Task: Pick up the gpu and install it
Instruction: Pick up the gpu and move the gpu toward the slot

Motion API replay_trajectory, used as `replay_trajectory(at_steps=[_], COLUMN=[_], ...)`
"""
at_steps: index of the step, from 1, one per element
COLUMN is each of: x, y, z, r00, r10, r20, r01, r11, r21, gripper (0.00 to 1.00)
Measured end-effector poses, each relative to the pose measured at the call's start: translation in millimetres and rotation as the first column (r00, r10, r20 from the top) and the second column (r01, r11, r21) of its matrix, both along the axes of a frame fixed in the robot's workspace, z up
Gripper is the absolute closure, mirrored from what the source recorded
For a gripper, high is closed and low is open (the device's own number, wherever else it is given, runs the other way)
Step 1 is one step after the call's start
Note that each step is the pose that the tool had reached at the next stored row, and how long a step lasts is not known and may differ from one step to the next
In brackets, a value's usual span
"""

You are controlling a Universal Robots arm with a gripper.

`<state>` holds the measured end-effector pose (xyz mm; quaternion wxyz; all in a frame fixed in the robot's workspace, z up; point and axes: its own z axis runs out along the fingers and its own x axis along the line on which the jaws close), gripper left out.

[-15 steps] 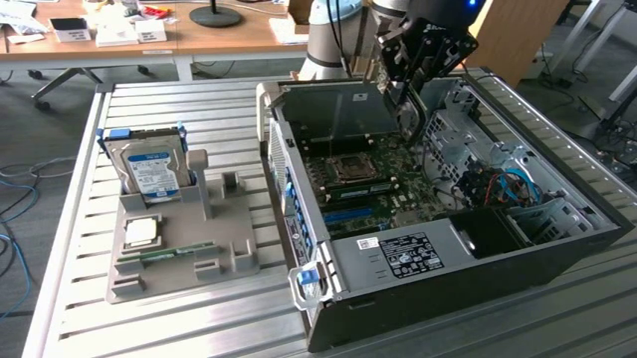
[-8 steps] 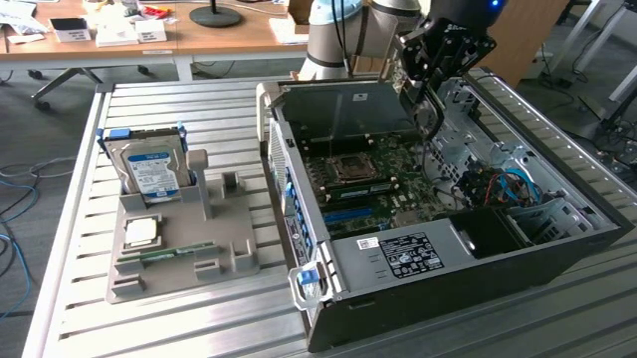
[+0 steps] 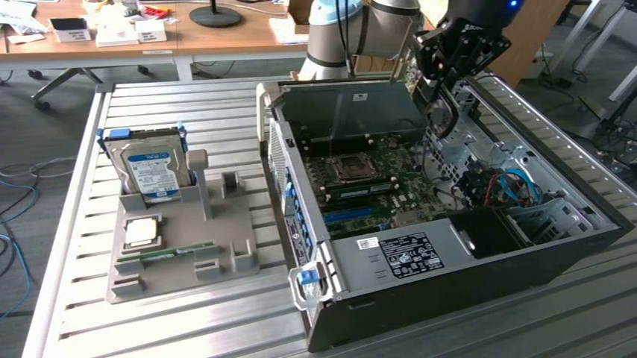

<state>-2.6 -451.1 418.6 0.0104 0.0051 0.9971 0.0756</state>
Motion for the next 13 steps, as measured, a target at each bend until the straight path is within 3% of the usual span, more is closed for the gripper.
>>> replay_trajectory(at_steps=[13], x=[30.4], y=[0.0], z=[0.0], r00=[1.0], r10=[0.0], r20=[-0.0001], r01=[0.0], r11=[1.0], r21=[0.0], gripper=[0.73])
